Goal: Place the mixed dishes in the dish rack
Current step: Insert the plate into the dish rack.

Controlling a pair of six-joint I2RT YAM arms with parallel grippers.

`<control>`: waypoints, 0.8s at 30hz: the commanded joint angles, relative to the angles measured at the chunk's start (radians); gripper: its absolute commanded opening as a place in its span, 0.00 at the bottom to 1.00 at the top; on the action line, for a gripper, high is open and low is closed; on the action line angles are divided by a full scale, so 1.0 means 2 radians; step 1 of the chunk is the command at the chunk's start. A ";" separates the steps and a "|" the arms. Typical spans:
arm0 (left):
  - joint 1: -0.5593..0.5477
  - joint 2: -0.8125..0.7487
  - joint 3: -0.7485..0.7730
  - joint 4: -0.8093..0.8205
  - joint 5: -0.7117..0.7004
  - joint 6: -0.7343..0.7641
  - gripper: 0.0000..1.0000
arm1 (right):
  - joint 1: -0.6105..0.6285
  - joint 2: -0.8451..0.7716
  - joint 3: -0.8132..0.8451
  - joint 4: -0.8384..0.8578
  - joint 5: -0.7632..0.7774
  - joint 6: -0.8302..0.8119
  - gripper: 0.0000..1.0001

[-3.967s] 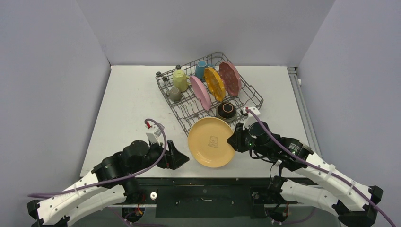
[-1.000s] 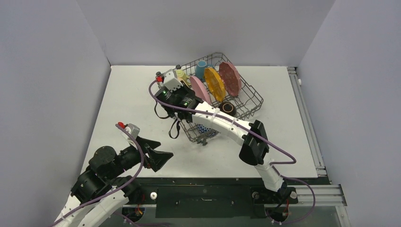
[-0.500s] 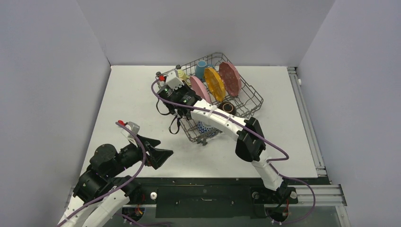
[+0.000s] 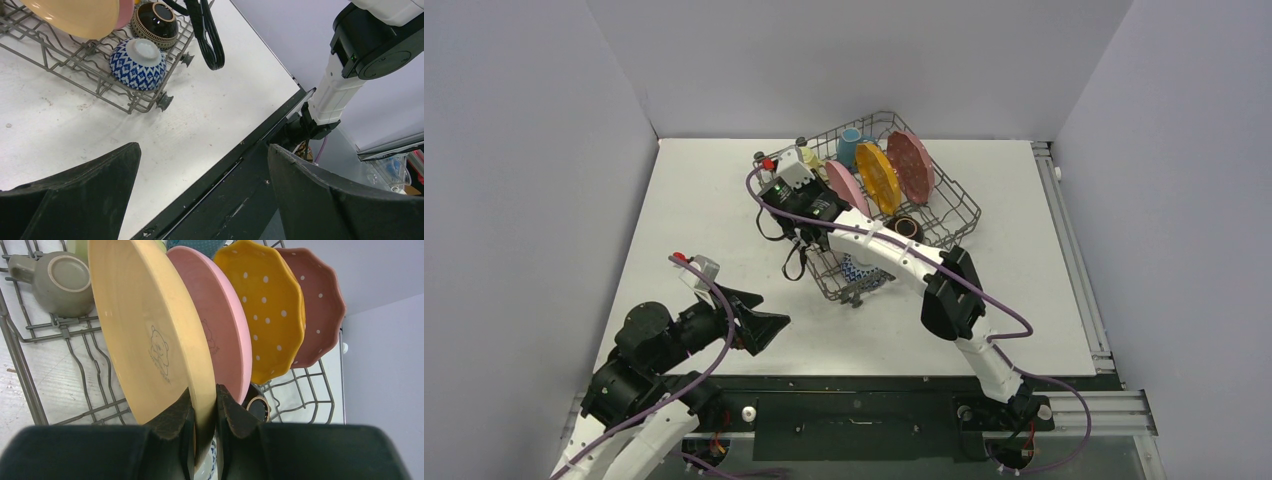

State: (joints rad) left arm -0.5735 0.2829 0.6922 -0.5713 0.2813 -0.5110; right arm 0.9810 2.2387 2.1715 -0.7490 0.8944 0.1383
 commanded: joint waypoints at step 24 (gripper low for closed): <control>0.030 0.006 -0.003 0.039 0.034 0.012 0.96 | 0.000 0.027 -0.001 0.015 -0.007 0.016 0.05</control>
State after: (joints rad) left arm -0.5213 0.2859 0.6884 -0.5507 0.3271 -0.5102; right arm 0.9813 2.2967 2.1635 -0.7437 0.8749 0.1543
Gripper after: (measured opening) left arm 0.965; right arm 0.110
